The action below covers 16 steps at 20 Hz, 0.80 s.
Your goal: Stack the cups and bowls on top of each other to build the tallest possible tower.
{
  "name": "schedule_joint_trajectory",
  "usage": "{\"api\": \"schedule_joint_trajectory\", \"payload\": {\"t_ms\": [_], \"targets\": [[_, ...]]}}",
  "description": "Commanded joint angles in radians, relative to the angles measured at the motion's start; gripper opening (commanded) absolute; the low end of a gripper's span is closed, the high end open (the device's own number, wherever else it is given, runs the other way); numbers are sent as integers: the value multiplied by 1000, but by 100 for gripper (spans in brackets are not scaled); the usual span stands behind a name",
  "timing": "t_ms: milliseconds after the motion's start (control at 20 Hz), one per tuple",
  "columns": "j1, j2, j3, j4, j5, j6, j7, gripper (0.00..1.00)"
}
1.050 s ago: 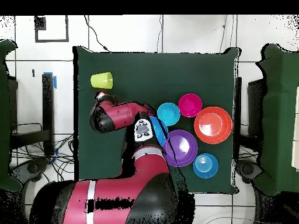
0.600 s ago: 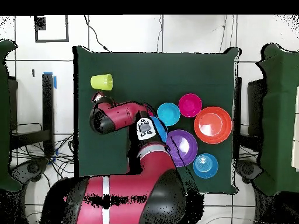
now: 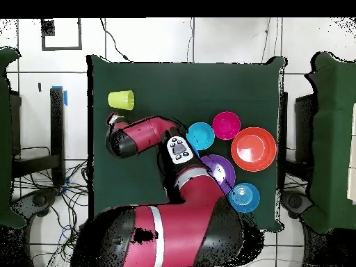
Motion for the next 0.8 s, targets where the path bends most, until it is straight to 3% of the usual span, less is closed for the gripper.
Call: {"api": "schedule_joint_trajectory", "payload": {"t_ms": [50, 800], "targets": [[-37, -2, 140, 47, -124, 124, -302, 100], [-112, -54, 220, 81, -219, 164, -349, 100]]}}
